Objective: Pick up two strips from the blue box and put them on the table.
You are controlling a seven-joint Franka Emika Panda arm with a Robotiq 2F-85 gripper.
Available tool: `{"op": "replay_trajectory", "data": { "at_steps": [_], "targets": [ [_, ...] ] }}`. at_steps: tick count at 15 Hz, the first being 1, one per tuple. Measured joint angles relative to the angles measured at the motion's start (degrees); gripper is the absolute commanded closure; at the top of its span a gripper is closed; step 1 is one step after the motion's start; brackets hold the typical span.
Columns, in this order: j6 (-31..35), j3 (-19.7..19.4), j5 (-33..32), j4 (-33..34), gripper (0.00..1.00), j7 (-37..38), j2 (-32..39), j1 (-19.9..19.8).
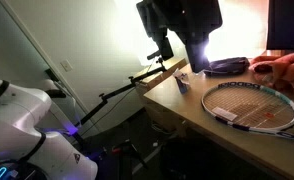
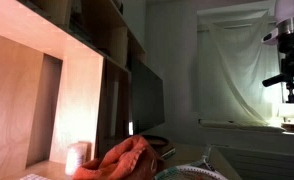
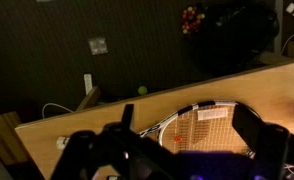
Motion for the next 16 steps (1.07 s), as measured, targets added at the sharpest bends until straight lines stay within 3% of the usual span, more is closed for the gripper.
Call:
{"op": "replay_trajectory", "data": {
  "at_steps": [11,16],
  "targets": [
    [0.0,0.6,0.0,0.0,0.0,0.0,0.1,-0.3],
    [-0.3,5.5,-2.2,0.3,0.0,0.2,0.5,0.1]
  ]
}}
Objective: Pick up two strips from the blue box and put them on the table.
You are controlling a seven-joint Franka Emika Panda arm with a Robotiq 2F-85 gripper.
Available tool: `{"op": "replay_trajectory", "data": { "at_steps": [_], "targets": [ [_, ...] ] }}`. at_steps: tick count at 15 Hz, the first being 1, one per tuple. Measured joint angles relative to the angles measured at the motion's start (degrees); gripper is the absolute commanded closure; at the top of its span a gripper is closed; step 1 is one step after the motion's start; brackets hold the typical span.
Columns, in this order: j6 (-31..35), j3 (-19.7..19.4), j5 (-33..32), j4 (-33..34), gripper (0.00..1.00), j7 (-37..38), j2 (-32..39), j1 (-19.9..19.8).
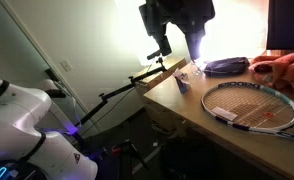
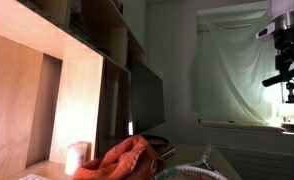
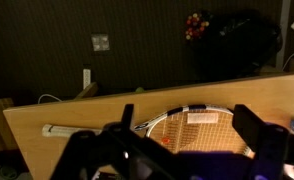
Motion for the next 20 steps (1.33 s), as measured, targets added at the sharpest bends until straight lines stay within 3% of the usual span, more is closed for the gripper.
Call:
{"op": "replay_trajectory", "data": {
  "at_steps": [9,17,20],
  "targets": [
    [-6.1,11.6,-11.3,6.1,0.0,6.6,5.2,3.9],
    [-9.9,18.1,-20.4,9.4,0.0,10.4,11.9,9.1],
    [-10.2,19.6,-20.9,9.4,0.0,9.5,13.8,11.0]
  ]
}}
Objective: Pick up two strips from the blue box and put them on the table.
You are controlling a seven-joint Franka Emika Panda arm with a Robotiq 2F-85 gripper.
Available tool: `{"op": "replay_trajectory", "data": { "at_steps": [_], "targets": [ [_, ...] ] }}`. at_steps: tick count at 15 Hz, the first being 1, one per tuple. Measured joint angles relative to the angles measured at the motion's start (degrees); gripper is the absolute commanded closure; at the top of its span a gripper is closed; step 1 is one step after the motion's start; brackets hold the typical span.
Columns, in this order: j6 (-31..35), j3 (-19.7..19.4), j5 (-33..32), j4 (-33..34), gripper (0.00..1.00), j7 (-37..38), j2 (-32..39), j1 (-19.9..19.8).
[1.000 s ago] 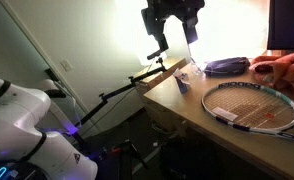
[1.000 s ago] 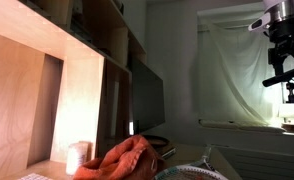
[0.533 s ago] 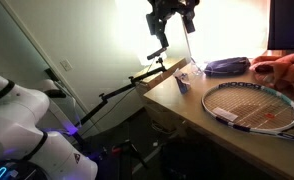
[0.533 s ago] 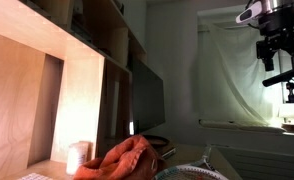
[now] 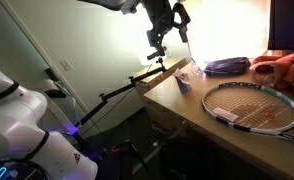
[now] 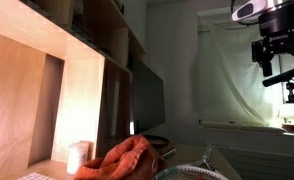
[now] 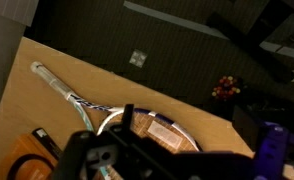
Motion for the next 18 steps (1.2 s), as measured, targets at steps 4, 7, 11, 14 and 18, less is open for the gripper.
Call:
{"op": "replay_trajectory", "data": {
  "at_steps": [4,7,11,14,18],
  "targets": [
    [3.2,0.3,0.7,0.0,0.0,-4.5,0.1,0.7],
    [7.0,-0.1,1.2,-0.1,0.0,-7.8,-0.3,0.5],
    [7.3,-0.2,1.2,-0.1,0.0,-8.5,-0.6,0.2],
    [7.3,-0.2,1.2,-0.1,0.0,-8.5,-0.6,0.2],
    [7.3,-0.2,1.2,-0.1,0.0,-8.5,-0.6,0.2]
  ]
}}
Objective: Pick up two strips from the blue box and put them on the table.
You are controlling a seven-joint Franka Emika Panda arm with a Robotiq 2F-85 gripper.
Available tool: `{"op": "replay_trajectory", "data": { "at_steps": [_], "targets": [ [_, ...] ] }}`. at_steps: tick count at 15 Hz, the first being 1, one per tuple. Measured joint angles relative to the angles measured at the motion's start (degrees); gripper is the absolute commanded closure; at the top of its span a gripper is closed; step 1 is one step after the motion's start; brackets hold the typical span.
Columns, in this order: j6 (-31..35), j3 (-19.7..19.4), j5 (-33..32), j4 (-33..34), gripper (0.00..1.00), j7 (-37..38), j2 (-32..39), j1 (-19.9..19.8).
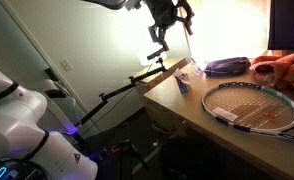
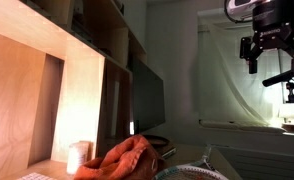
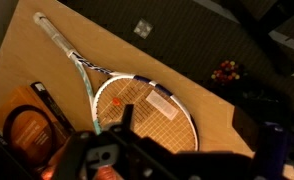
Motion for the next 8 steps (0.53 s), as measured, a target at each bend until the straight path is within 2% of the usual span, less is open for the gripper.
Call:
{"op": "replay_trajectory", "data": {
  "at_steps": [8],
  "targets": [
    [0.0,0.7,-0.1,1.0,0.0,0.1,1.0,0.7]
  ]
}}
